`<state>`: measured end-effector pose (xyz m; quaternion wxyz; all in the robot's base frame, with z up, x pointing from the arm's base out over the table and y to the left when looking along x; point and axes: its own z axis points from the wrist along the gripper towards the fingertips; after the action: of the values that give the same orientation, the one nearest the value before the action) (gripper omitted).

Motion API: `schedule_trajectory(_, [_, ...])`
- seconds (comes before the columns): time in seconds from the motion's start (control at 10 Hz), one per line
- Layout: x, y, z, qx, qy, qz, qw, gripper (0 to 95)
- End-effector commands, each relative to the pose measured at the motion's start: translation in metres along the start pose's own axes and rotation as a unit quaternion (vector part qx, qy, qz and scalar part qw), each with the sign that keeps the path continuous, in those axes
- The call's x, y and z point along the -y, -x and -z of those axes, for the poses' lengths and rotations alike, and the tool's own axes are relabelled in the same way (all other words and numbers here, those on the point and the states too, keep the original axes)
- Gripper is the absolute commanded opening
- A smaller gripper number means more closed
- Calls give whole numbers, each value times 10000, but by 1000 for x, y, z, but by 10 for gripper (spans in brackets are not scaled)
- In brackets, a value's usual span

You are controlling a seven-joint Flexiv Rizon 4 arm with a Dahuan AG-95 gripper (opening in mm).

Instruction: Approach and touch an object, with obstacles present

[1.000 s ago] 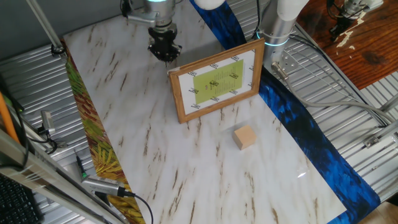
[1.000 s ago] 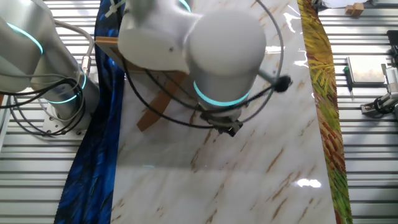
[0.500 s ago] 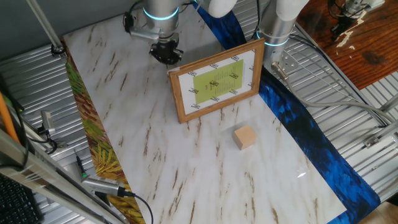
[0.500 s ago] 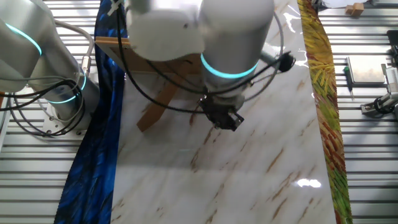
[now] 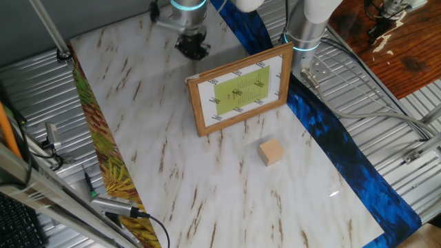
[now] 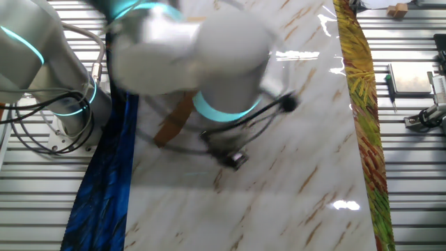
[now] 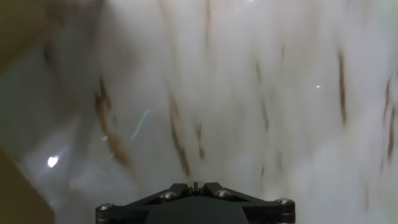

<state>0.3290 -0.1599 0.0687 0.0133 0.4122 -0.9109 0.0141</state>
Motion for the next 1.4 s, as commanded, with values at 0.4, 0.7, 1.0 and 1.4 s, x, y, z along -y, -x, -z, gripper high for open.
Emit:
schedule_trajectory(0.4, [-6,-54,-24,327,-31,2,9995,0])
schedule_trajectory(0.7, [-5,-56,-26,343,-31,21,9994,0])
schedule_trajectory(1.0, [-5,-58,-27,344,-36,45,9994,0])
schedule_trajectory(1.4, [-6,-55,-28,352,-54,52,9994,0])
